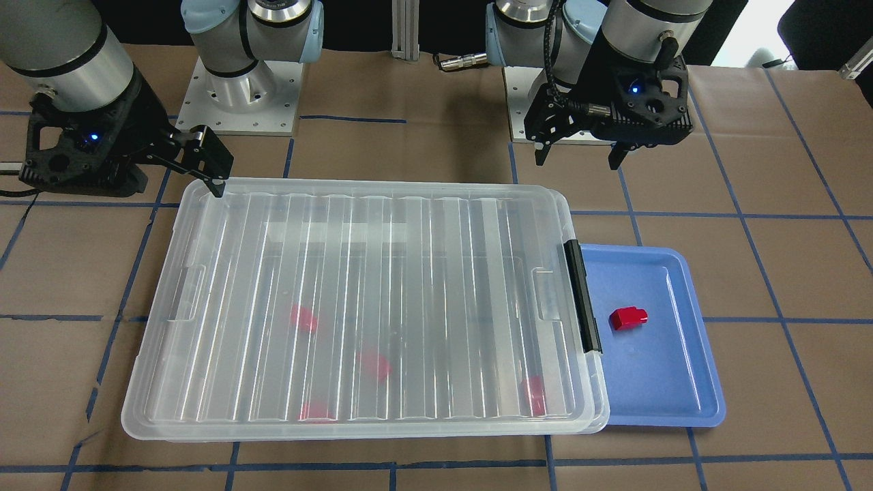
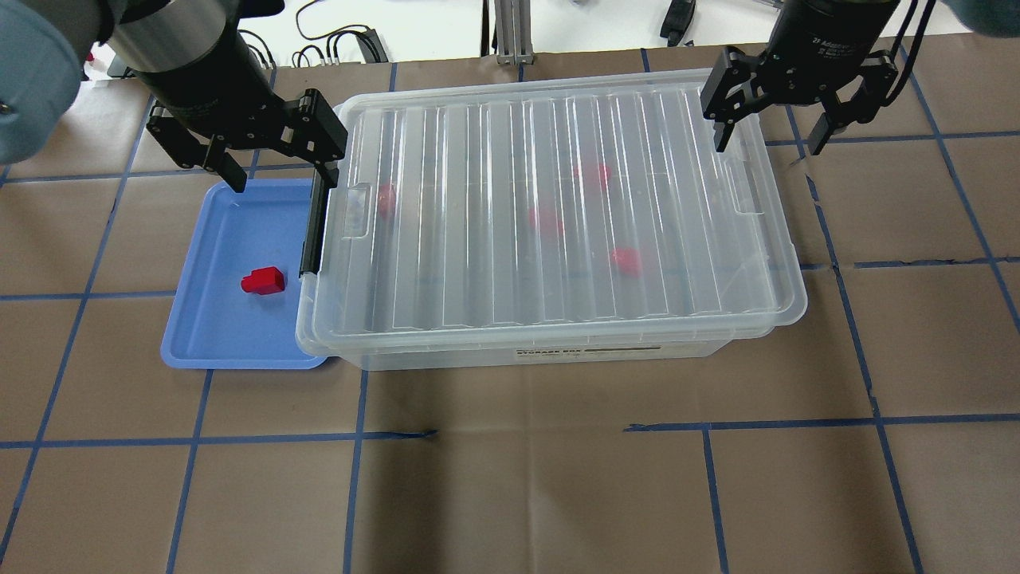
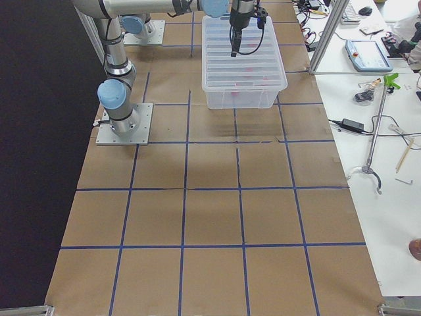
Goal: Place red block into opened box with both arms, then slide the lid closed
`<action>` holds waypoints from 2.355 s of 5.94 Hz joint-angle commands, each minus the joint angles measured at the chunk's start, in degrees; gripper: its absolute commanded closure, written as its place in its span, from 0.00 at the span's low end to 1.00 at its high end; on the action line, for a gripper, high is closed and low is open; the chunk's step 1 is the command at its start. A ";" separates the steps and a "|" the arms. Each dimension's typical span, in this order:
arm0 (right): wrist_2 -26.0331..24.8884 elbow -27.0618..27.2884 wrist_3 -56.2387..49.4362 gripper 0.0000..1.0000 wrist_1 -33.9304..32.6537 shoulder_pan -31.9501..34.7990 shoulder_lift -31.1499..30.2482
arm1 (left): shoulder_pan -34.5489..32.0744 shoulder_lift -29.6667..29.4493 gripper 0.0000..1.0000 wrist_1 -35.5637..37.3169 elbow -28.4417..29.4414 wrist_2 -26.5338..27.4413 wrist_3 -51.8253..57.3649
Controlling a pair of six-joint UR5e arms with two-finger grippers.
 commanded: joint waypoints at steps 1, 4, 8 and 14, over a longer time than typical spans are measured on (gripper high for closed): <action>-0.10 0.30 -8.11 0.00 -4.35 -5.34 1.56 | 0.07 2.32 0.02 -2.95 -0.62 0.28 0.10; -0.01 7.20 -16.28 0.00 -10.06 -10.11 5.78 | 0.24 0.93 0.02 -3.05 -0.63 2.75 0.10; 1.92 17.70 -15.77 0.00 -17.11 -10.30 3.14 | 0.07 1.10 0.02 -2.96 -0.89 1.52 0.10; -3.52 19.46 -22.43 0.00 -22.21 -16.60 3.41 | 0.51 0.84 0.02 -1.03 -0.98 1.34 0.19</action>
